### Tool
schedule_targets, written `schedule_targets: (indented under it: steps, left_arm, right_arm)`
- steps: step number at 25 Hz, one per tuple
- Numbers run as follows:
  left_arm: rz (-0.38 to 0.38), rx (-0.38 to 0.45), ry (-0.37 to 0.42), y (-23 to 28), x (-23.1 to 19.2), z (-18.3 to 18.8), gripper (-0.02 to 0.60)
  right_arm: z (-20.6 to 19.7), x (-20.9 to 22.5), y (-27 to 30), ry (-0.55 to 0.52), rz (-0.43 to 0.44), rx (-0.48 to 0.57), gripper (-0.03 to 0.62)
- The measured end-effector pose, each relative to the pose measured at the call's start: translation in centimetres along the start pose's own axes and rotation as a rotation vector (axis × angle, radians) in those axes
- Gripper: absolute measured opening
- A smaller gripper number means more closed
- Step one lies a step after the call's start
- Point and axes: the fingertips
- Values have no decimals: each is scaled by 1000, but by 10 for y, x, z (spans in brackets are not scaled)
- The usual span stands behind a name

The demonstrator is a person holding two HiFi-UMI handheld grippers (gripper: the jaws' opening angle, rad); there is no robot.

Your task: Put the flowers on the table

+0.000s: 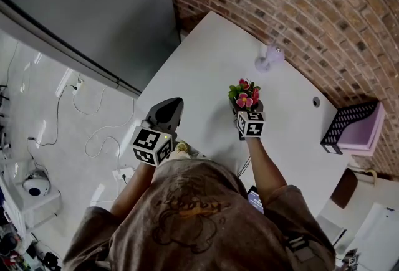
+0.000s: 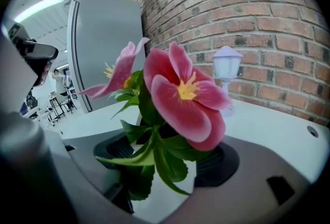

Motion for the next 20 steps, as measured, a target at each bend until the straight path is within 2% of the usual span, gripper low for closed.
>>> schedule_targets:
  steps: [10,20]
  left_arm:
    - [17,31,-6,-2,-5,4,20]
    - [19,1,-21,-4,-8,0,20]
  right_arm:
    - [-8,6,9,-2,-13,-25,345]
    - [-9,8,11,-3,-11,-22,342]
Point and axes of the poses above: the fingertips, and each gripper's own axes: y forward along the fingers, x to its right, z out of its top, and after that the axes turned 6 degrees about -y, right-handed
